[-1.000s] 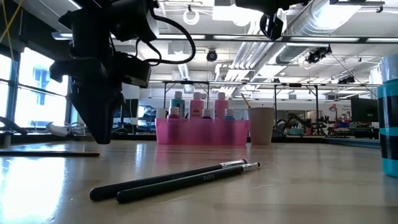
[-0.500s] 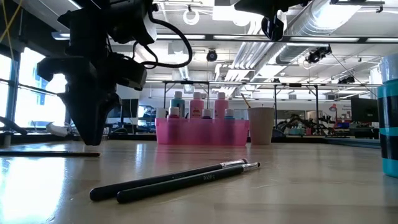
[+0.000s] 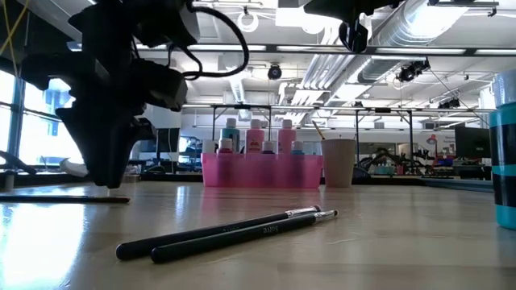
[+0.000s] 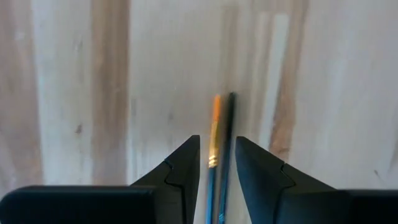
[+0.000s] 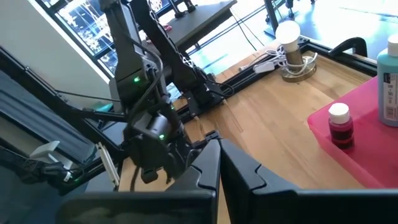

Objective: Pick & Place Paint Supplies
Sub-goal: Put the orange paintbrush into the white cup

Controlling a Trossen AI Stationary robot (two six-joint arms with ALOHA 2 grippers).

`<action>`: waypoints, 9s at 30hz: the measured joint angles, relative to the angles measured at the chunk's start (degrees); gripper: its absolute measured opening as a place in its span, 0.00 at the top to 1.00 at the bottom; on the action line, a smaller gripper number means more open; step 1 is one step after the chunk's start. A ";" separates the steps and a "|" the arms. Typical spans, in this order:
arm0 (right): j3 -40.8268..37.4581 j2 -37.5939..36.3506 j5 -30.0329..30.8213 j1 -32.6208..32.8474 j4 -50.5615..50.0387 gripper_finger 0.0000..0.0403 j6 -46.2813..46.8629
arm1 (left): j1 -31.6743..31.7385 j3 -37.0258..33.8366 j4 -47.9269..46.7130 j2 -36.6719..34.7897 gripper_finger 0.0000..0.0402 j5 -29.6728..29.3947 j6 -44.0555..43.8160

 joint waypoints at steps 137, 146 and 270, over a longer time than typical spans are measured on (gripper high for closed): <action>0.02 0.02 -1.53 0.02 -1.33 0.99 -0.26 | -2.29 -0.04 5.92 5.95 1.00 -11.31 -8.51; 0.02 0.02 -1.59 0.00 -1.33 0.99 -0.26 | -1.99 -0.01 4.00 3.86 1.00 -11.25 -8.27; 0.04 4.11 2.12 -0.02 29.97 0.97 -21.42 | 20.25 42.69 24.26 -3.63 1.00 -5.77 11.17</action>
